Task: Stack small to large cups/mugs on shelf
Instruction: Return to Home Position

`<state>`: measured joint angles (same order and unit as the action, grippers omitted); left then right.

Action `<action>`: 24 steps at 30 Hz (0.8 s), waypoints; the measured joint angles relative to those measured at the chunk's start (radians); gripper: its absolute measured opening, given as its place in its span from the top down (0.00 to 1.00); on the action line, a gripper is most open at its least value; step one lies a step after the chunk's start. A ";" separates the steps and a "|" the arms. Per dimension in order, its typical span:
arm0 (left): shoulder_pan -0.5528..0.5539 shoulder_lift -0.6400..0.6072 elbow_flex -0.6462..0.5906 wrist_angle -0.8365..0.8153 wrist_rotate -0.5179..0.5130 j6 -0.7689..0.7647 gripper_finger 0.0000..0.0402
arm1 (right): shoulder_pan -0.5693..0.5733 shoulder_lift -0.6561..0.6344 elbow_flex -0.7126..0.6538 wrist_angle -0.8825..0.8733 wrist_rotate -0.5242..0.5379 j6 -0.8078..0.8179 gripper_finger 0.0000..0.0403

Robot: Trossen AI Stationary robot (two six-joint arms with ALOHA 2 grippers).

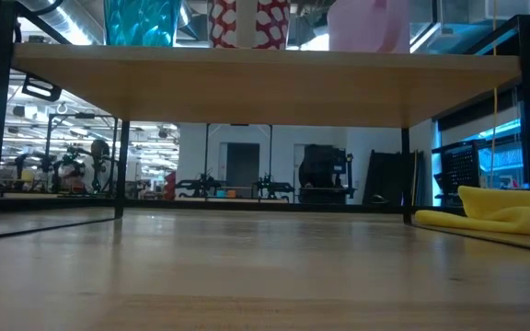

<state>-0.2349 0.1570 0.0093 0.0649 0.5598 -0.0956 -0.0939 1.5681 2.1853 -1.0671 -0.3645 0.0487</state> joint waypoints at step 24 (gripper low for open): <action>0.000 0.000 0.000 0.000 0.000 -0.002 0.93 | 0.160 0.099 0.000 0.045 0.109 0.050 0.97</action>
<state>-0.2351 0.1570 0.0093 0.0650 0.5594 -0.0971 0.0664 1.6666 2.1849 -1.0221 -0.2555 0.0983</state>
